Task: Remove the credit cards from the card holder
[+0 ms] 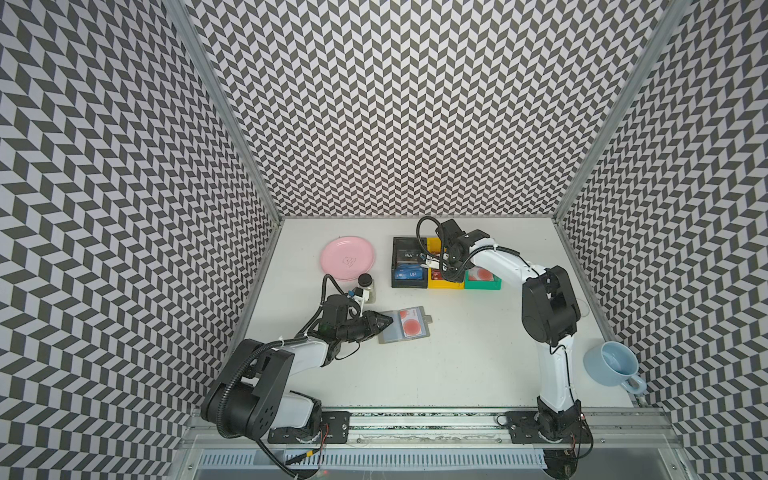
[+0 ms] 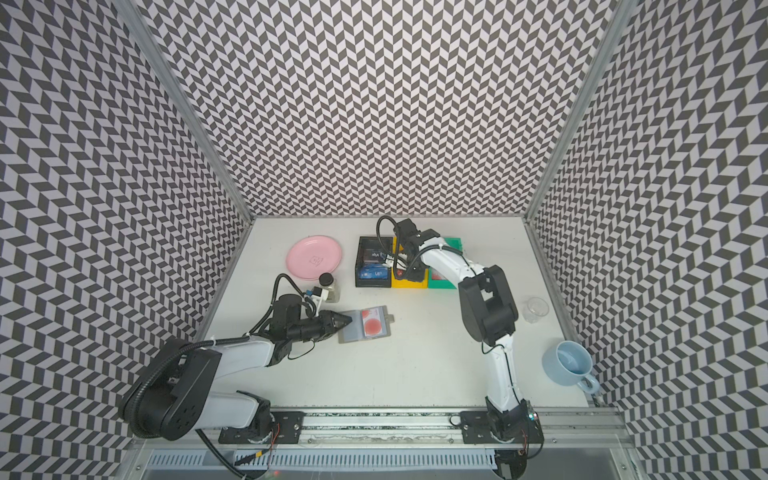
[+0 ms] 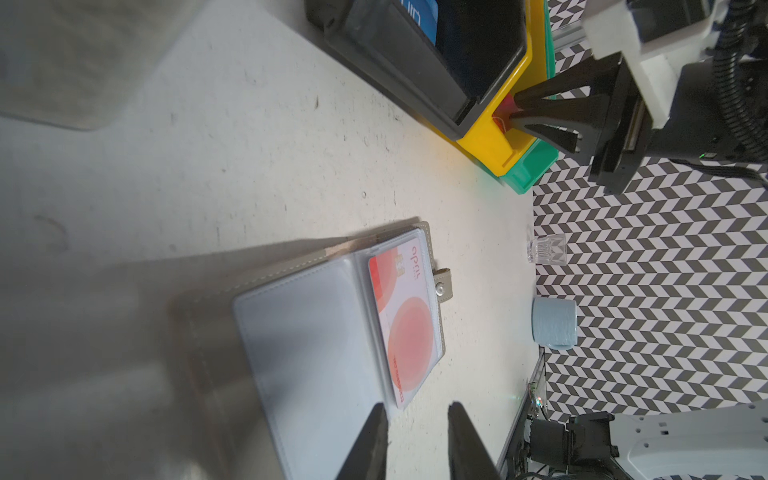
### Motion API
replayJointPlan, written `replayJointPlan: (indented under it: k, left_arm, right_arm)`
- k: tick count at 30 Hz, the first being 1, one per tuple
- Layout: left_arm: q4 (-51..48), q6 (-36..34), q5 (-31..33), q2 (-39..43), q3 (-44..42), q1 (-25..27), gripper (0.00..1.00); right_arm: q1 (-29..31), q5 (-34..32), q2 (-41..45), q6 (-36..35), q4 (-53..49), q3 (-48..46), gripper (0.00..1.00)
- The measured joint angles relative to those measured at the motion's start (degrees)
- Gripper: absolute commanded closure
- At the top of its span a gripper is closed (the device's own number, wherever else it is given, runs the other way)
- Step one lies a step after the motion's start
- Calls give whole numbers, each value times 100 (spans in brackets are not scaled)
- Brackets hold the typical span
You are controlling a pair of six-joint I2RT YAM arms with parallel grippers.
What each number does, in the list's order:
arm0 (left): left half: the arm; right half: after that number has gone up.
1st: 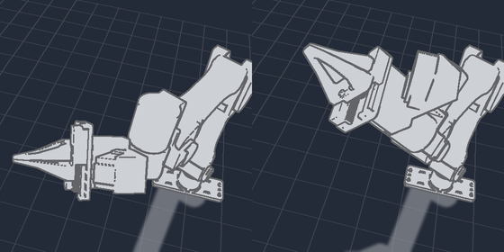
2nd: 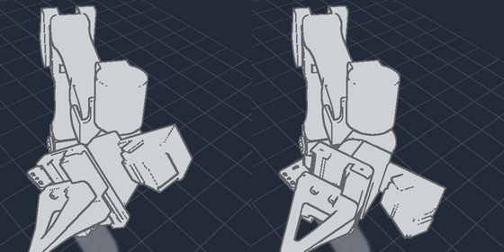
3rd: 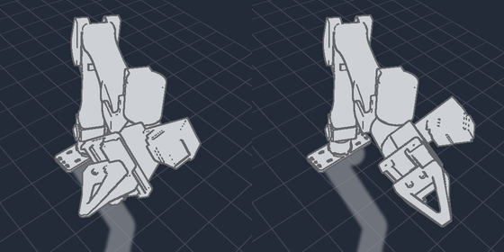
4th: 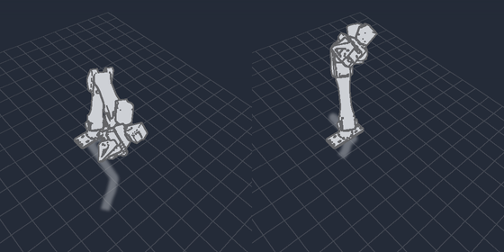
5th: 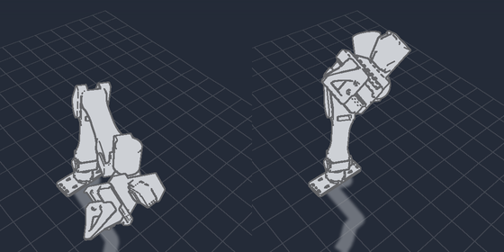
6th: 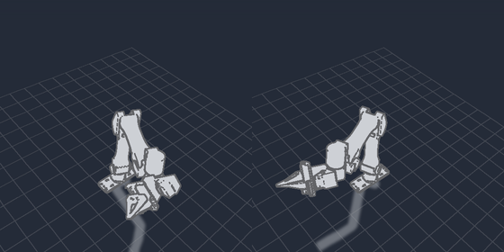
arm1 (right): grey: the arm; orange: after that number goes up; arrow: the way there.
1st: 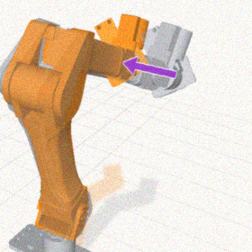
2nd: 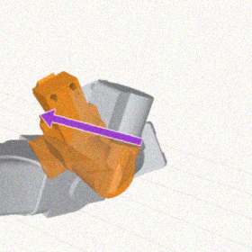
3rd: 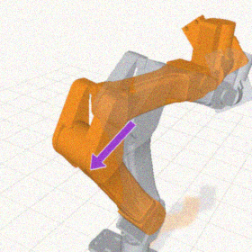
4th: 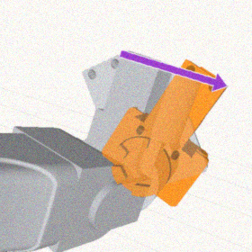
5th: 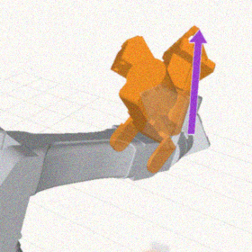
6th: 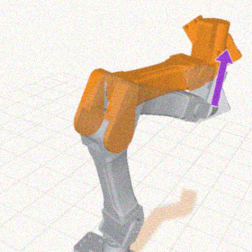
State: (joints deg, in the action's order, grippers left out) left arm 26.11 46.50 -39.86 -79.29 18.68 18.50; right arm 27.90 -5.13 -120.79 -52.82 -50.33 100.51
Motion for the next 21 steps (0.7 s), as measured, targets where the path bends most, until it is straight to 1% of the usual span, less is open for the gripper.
replayJointPlan:
  k: [4, 8, 10, 12, 14, 17, 19, 21]
  left_arm:
    - [2, -17, 15, 0, 0, 0, 72]
    - [48, -20, 20, -9, 0, 0, 72]
    - [107, -20, 20, -52, 0, 2, 72]
    - [160, -17, 20, -107, -4, 13, 72]
    - [254, -9, 17, -177, -22, 31, 73]
    - [380, 11, 15, -295, -26, 72, 73]
    - [463, 31, 15, -385, -26, 105, 73]
    - [540, 59, 15, -476, -26, 142, 73]
  right_arm:
    - [-24, -138, 0, 61, 214, 33, 74]
    - [-44, -330, 2, 286, 533, 37, 74]
    - [-44, -369, 28, 490, 730, 15, 75]
    - [-31, -372, 201, 780, 1029, -197, 74]
    - [2, -348, 608, 1143, 1401, -693, 72]
    - [111, -240, 1488, 1755, 1902, -1617, 72]
    - [260, 22, 2168, 2227, 2258, -2253, 74]
    - [398, 378, 2717, 2728, 2533, -2734, 74]
